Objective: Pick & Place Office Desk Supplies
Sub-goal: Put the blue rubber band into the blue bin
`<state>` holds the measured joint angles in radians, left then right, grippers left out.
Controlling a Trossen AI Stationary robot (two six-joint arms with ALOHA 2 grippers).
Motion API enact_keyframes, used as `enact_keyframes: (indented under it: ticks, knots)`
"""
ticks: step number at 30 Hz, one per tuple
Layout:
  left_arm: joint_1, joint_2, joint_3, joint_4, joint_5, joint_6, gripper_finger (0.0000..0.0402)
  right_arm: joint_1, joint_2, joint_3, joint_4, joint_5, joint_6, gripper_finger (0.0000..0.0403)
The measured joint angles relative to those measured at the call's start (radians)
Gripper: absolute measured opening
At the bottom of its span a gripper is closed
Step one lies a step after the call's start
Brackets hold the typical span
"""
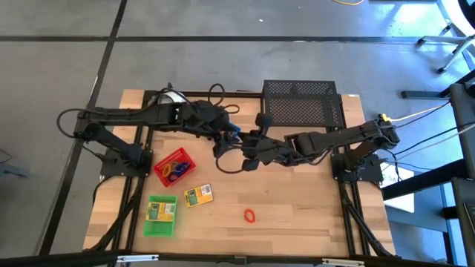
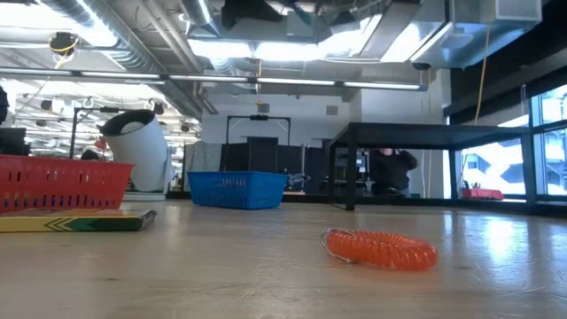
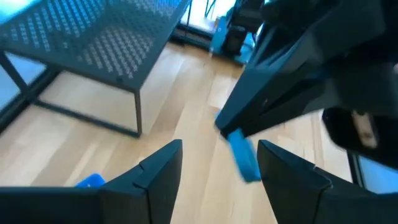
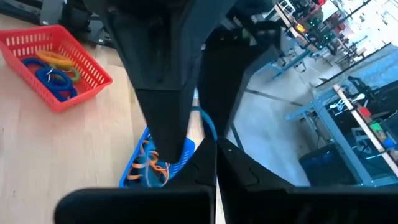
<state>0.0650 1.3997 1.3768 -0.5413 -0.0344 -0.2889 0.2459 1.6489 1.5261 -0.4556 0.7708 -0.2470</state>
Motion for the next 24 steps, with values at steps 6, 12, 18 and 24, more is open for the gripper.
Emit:
enact_keyframes:
  ticks: [6,12,18,24]
  knots:
    - [0.010,0.007,-0.001,-0.006,0.003,-0.002,0.0134,-0.001,0.000,0.000,0.000,-0.007,-0.016,0.0001]
    - [0.024,0.007,0.000,-0.007,0.056,0.003,0.0012,0.000,0.000,0.000,0.000,-0.033,-0.004,0.0006]
    - [0.061,0.007,0.000,-0.039,0.095,-0.003,0.0002,-0.046,-0.014,0.000,-0.019,-0.205,0.209,0.0024]
    - [0.121,0.008,0.000,-0.122,0.057,0.041,0.0002,-0.118,-0.068,0.000,-0.068,-0.483,0.390,0.0119]
